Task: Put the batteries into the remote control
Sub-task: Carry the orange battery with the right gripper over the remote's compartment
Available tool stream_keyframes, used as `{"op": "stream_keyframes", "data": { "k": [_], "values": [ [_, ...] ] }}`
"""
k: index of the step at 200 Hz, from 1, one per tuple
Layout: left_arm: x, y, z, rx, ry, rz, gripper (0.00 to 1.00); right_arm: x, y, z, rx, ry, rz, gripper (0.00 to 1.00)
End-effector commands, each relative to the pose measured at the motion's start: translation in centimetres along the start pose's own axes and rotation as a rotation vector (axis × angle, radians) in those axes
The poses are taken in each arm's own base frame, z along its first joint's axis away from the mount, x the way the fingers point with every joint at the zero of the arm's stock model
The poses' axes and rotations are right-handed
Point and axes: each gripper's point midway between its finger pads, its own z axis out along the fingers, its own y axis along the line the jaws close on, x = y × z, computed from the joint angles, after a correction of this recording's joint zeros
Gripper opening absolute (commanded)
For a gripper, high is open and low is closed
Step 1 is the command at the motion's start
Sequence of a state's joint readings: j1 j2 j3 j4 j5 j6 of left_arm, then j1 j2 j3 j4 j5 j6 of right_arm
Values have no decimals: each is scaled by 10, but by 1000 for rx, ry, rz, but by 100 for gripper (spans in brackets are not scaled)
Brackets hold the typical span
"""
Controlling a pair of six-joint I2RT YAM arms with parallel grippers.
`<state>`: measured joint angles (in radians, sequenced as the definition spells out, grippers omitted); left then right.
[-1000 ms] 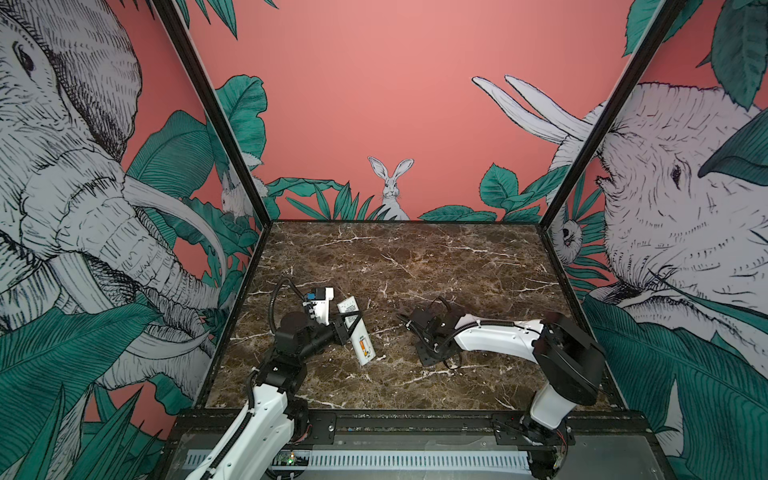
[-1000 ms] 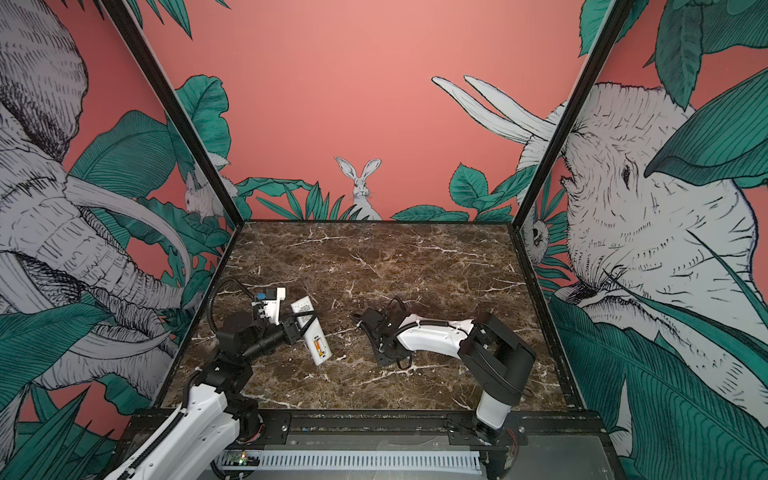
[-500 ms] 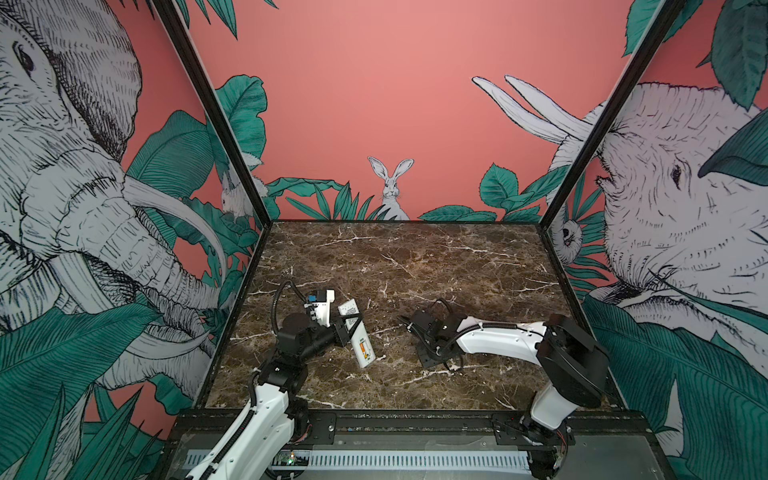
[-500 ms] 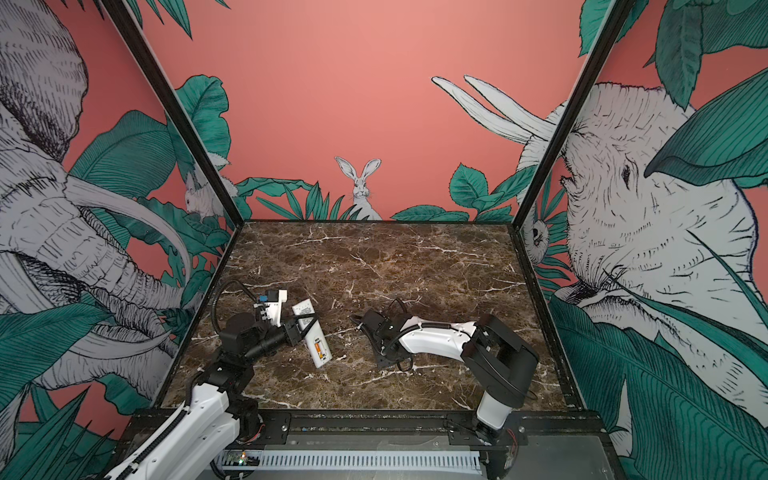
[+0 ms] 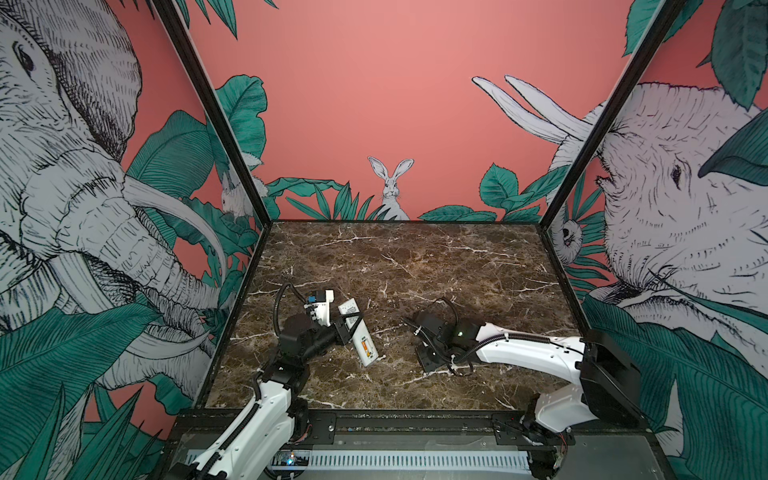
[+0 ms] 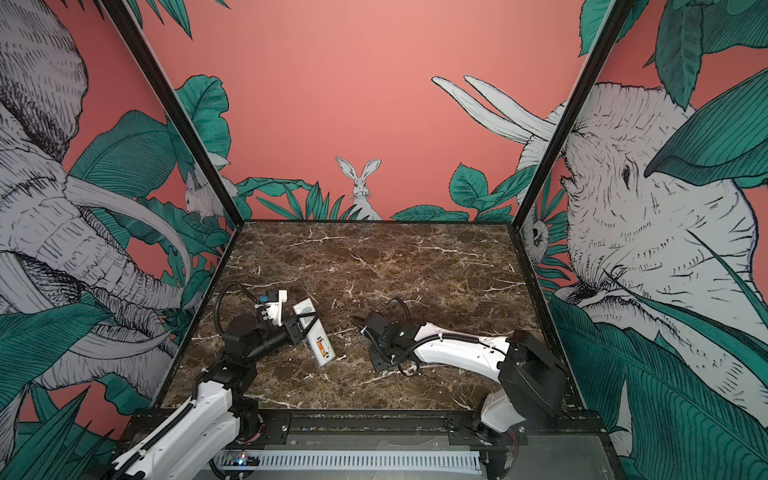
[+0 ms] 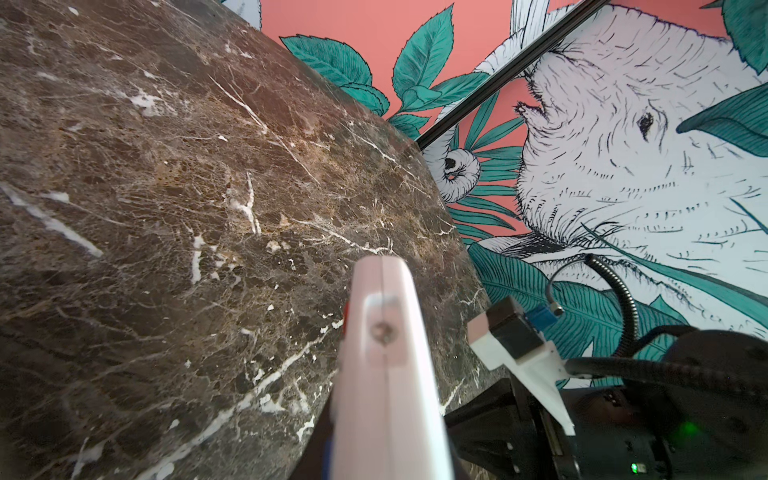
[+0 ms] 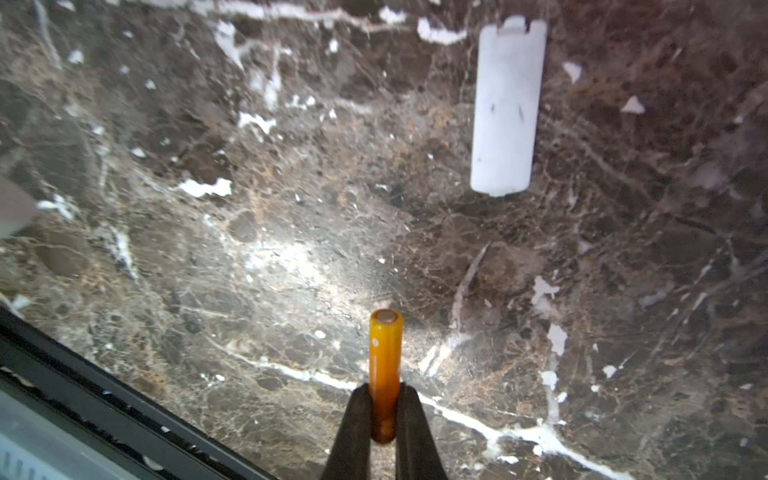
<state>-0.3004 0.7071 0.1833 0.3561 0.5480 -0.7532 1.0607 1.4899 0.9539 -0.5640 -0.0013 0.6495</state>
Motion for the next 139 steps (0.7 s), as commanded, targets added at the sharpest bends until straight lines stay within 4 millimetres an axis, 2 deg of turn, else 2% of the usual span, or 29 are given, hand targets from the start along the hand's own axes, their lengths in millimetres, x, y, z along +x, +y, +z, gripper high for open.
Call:
{"op": "stream_keyframes", "data": {
  "k": [1, 57, 101, 106, 130, 132, 139],
  "values": [
    [-11, -8, -1, 37, -61, 0, 0, -11, 15, -17, -48, -20, -34, 1],
    [-14, -8, -1, 41, -79, -21, 0, -43, 58, -53, -149, -71, -128, 0],
    [-21, -13, 2, 80, -106, -69, 0, -52, 80, -62, -186, -64, -179, 0],
    [-22, -14, 2, 84, -108, -70, 0, -59, 87, -69, -203, -82, -187, 0],
    [-25, -18, 2, 98, -111, -76, 0, -62, 100, -75, -225, -71, -232, 0],
    [-25, -18, 2, 100, -112, -76, 0, -60, 101, -68, -215, -51, -240, 0],
    [-25, -18, 2, 101, -110, -80, 0, -61, 104, -66, -214, -43, -248, 0]
  ]
}}
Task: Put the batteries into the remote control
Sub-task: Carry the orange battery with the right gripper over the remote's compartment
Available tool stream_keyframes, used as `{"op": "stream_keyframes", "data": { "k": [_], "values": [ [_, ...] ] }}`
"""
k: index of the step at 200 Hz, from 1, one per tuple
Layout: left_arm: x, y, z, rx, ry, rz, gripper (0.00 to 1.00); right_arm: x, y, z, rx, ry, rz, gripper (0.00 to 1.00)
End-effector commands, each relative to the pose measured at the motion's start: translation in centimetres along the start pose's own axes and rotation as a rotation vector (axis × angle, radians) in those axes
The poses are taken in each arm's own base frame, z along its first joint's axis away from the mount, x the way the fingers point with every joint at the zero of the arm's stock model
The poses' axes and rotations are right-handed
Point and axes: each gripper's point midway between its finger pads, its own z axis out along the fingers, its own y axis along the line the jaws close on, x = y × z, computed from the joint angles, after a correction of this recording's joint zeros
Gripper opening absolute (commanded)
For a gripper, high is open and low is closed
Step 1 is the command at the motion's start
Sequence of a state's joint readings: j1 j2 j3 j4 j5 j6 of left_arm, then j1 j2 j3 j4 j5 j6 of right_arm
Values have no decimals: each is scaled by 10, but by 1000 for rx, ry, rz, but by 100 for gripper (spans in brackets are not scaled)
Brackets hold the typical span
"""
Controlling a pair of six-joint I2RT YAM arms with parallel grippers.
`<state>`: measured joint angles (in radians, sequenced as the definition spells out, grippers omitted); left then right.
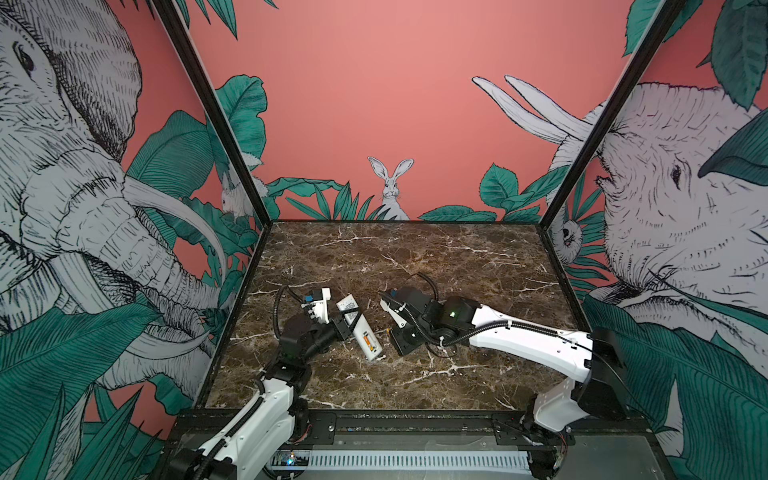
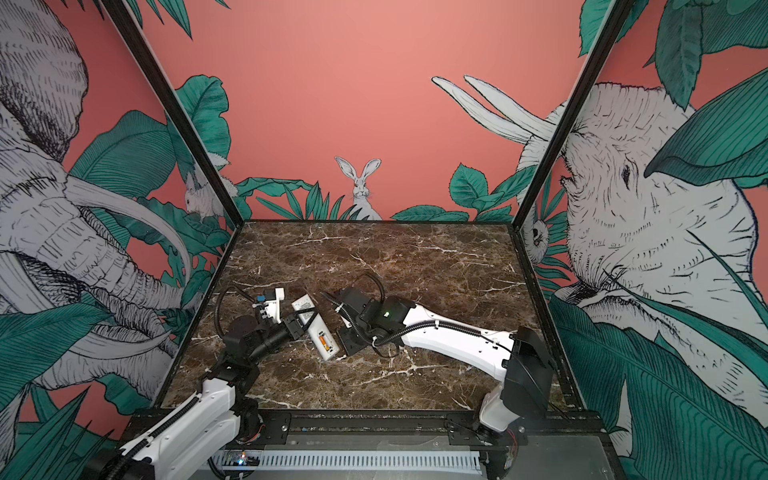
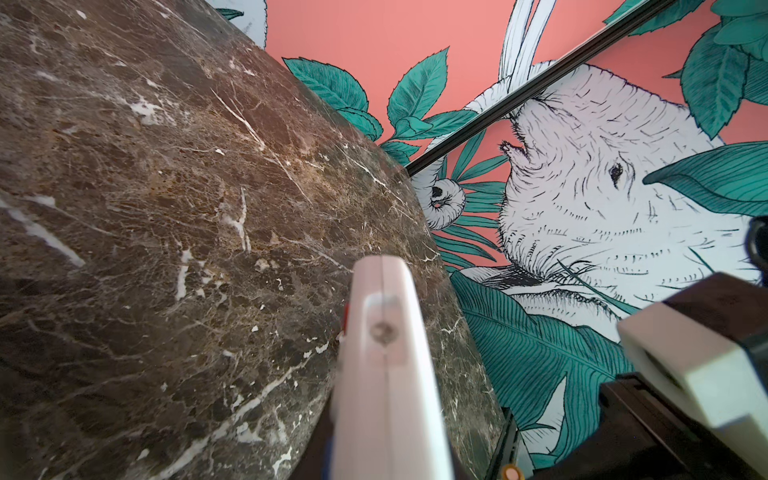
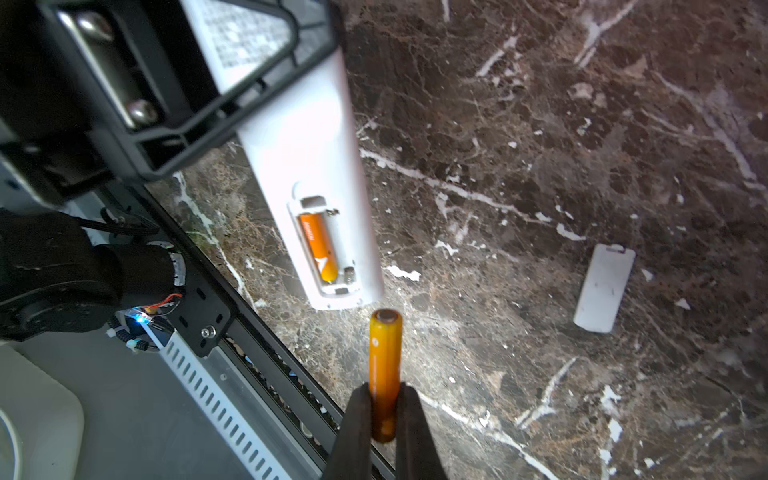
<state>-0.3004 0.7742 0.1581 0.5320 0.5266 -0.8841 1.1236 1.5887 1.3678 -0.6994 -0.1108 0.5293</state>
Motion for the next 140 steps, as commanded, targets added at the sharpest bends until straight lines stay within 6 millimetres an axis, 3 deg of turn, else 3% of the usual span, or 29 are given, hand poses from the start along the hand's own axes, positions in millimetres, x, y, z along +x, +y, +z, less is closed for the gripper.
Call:
{"op": "stream_keyframes", "data": {
  "k": [1, 140],
  "values": [
    [-11, -17, -1, 68, -42, 8, 0, 3, 12, 3, -14, 52, -64, 0],
    [-16, -26, -5, 108, -69, -95, 0, -3, 17, 14, 17, 118, -99, 0]
  ]
}}
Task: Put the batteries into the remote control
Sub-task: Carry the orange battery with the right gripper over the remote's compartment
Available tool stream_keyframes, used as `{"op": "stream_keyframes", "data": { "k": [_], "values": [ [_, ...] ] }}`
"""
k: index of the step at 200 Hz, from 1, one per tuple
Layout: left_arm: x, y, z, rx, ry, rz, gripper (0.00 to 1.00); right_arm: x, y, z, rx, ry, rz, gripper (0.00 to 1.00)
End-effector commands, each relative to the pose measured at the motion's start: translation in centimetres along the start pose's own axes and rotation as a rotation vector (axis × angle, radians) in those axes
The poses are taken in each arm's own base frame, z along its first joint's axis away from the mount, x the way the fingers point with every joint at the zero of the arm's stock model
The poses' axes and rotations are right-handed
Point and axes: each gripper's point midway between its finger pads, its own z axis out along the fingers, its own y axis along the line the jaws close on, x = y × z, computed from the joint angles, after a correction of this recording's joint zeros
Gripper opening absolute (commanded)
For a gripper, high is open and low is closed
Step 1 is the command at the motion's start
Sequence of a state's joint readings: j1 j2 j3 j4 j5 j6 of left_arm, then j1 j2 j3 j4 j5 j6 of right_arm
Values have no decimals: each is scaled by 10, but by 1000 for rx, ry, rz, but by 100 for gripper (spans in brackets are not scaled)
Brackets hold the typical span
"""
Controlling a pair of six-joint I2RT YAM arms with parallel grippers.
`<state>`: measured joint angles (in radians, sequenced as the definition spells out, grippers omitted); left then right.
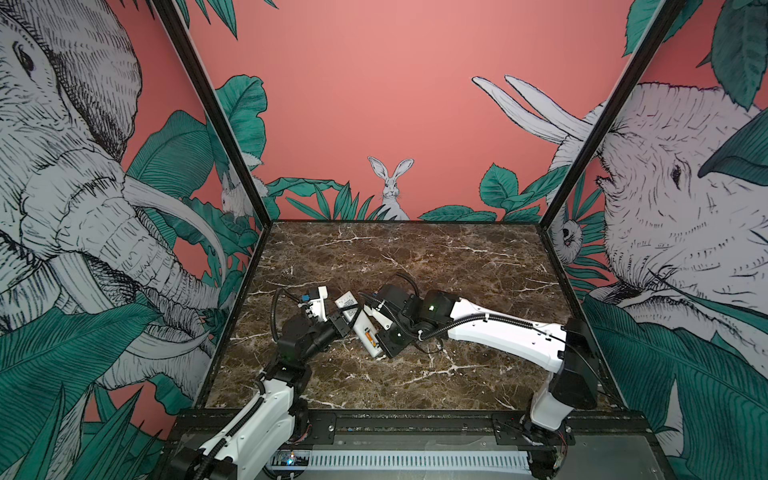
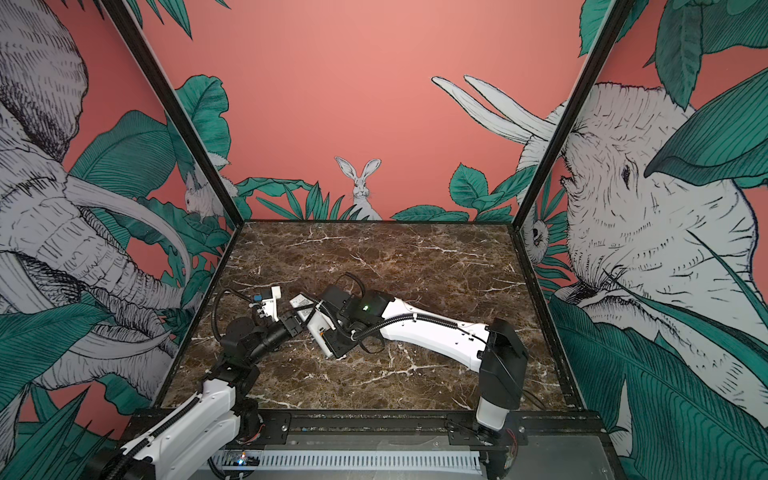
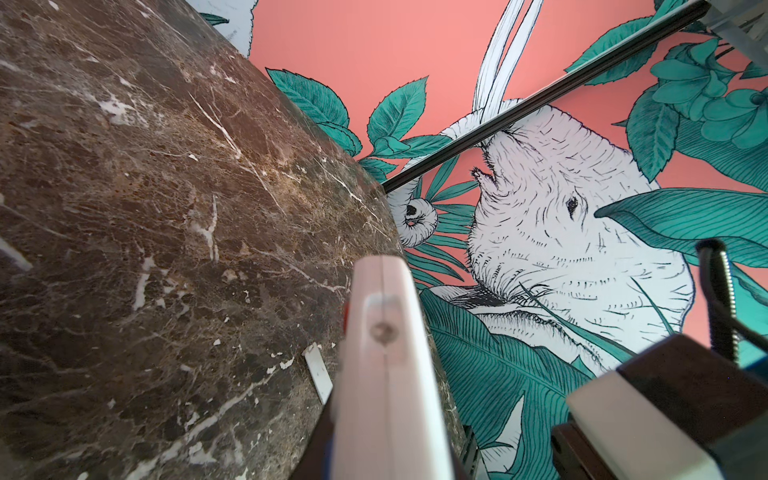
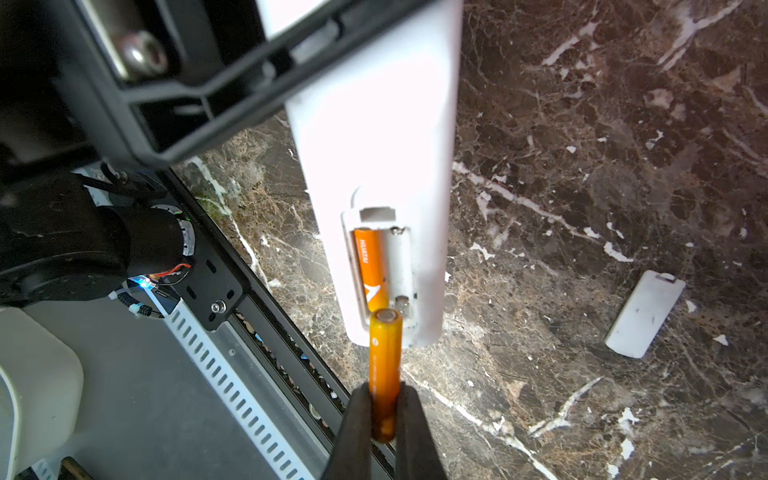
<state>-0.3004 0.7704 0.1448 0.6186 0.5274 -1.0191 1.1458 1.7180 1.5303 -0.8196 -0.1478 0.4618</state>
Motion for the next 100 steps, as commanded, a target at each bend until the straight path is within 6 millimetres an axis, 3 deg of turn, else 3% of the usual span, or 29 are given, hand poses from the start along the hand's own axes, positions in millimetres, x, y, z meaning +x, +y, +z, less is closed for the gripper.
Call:
{"op": "stream_keyframes", "data": {
  "k": [1, 100],
  "values": [
    [-6, -15, -2, 56, -26, 0, 0, 0, -1, 2, 27, 19, -19, 0],
    [-6, -16, -5, 67, -38, -34, 0, -2, -5, 7, 57, 38, -24, 0]
  ]
}}
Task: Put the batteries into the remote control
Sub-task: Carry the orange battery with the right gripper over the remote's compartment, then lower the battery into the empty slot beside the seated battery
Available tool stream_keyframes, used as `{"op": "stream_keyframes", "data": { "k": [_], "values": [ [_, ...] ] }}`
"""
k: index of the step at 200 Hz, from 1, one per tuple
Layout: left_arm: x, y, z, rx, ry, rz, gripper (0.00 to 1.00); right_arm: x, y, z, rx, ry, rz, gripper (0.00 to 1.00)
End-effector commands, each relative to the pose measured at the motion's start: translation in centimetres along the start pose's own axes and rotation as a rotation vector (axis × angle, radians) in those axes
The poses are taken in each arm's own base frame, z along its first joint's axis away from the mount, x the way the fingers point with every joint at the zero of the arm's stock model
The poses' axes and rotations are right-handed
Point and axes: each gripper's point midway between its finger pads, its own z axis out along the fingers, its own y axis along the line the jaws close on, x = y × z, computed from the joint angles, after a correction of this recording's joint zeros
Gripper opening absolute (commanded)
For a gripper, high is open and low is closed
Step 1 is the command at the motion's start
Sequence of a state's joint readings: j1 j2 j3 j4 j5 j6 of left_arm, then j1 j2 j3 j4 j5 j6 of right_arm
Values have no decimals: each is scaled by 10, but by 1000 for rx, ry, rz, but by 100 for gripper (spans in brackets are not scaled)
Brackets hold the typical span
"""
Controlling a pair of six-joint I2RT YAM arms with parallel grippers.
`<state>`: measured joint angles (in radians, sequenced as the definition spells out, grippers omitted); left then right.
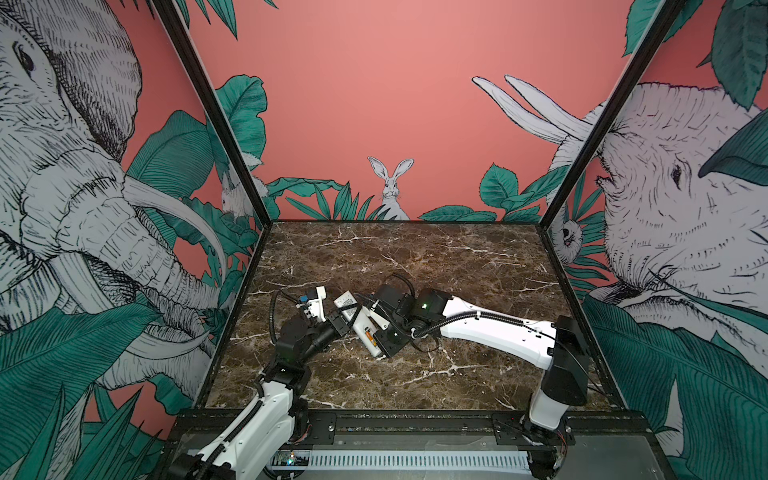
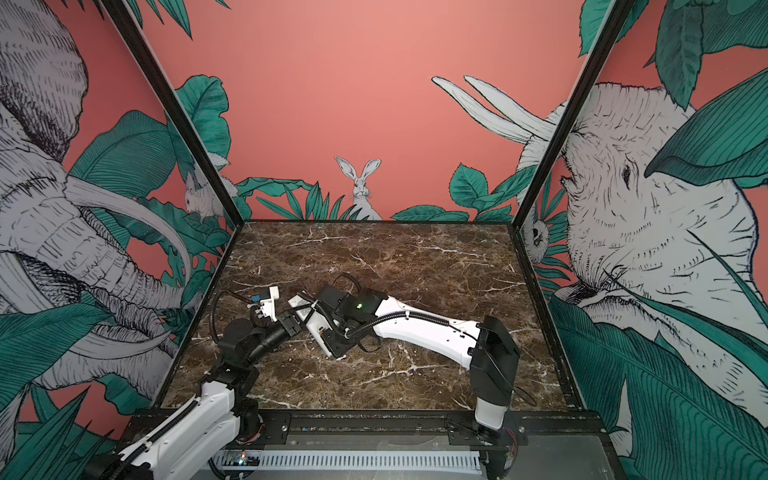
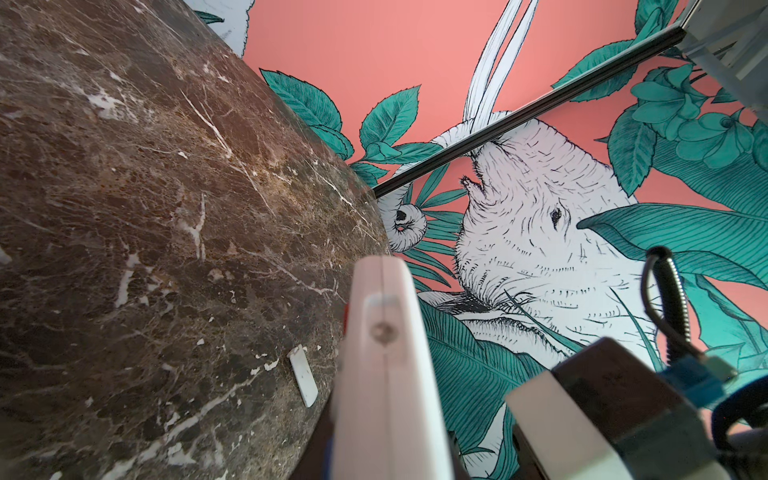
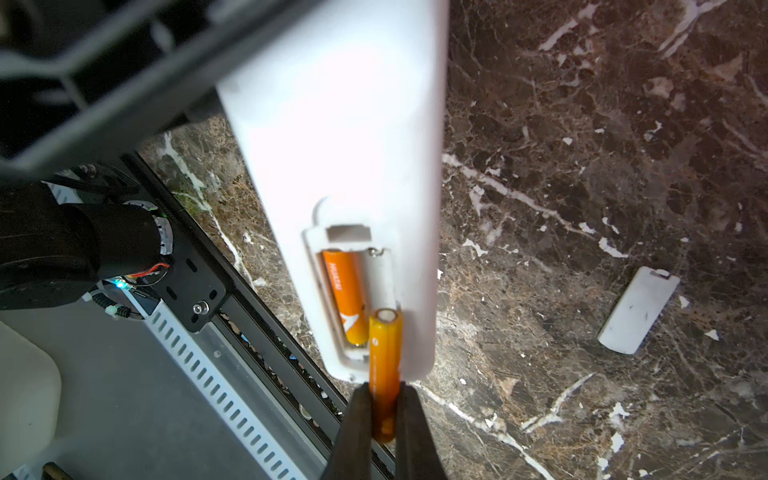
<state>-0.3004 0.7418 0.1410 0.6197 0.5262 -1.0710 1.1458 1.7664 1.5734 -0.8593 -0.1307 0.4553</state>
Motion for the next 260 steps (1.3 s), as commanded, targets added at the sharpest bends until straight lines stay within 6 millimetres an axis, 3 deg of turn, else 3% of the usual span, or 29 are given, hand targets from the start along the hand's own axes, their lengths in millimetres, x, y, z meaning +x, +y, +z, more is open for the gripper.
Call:
{"op": "stream_keyframes", "data": {
  "k": [1, 260],
  "values": [
    [-3, -11, -2, 49, -23, 4, 0, -2, -1, -1, 26, 3, -21, 0],
    [-2, -12, -5, 56, -30, -12, 0, -15, -2, 4, 52, -15, -28, 3]
  ]
}}
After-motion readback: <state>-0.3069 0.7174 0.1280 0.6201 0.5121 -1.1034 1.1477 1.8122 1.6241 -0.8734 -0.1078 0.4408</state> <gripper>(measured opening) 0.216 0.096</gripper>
